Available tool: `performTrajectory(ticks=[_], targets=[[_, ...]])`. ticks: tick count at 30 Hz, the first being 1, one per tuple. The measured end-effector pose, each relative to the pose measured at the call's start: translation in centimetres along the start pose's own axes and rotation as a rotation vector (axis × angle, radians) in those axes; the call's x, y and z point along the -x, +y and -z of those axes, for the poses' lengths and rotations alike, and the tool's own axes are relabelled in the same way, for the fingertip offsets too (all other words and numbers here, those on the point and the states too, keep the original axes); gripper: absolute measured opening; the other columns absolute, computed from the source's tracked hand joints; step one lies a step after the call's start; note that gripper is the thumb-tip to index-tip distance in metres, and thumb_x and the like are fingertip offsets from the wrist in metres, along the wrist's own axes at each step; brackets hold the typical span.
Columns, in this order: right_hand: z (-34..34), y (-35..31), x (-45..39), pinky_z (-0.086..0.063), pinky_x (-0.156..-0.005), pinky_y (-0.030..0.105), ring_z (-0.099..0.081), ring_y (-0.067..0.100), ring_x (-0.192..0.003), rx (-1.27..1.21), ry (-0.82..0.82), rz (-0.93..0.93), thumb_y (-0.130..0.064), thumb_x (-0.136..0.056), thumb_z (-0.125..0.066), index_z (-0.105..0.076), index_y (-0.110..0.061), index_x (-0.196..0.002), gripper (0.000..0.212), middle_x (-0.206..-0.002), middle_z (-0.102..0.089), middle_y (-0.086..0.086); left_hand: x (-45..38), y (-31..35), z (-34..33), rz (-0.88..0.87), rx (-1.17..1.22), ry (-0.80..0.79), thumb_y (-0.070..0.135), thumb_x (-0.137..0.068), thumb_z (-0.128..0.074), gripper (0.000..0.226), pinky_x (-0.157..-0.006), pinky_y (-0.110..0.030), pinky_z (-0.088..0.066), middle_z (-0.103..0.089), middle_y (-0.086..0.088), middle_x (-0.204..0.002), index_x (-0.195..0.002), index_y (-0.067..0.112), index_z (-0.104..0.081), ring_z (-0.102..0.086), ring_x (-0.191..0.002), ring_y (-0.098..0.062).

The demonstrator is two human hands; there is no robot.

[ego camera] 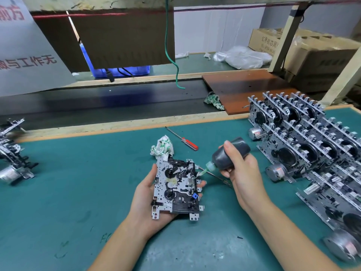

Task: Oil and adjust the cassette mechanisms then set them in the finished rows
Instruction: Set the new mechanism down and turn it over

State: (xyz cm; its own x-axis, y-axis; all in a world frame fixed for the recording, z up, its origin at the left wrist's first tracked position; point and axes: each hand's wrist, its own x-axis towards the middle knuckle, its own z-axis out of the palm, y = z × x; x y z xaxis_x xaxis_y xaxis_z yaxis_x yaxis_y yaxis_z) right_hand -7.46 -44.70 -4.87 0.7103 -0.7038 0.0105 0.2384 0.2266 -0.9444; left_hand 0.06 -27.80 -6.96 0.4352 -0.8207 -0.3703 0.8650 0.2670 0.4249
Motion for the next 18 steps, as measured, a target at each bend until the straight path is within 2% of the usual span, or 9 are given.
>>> performTrajectory(ticks=[4,18], targets=[[-0.04,0.03,-0.04,-0.031,-0.040,0.018,-0.040,0.008,-0.051,0.013,0.011,-0.008,-0.024,-0.086,-0.061,-0.051,-0.011,-0.073,0.020,-0.063,-0.045,0.003,0.01,0.08,0.16,0.000,-0.008,0.004,0.051,-0.089,-0.042,0.065,-0.095,-0.054,-0.045,-0.055,-0.027,-0.130,-0.116,-0.003,-0.065,-0.055,-0.115,-0.048],[0.02,0.18,0.02,-0.033,-0.041,0.019,-0.042,0.007,-0.049,0.009,0.018,0.004,-0.026,-0.086,-0.062,-0.052,-0.013,-0.072,0.022,-0.058,-0.049,-0.003,0.00,0.01,0.34,0.007,-0.009,-0.021,0.051,-0.089,-0.042,0.066,-0.094,-0.060,-0.044,-0.057,-0.028,-0.127,-0.113,-0.004,-0.066,-0.057,-0.113,-0.048]])
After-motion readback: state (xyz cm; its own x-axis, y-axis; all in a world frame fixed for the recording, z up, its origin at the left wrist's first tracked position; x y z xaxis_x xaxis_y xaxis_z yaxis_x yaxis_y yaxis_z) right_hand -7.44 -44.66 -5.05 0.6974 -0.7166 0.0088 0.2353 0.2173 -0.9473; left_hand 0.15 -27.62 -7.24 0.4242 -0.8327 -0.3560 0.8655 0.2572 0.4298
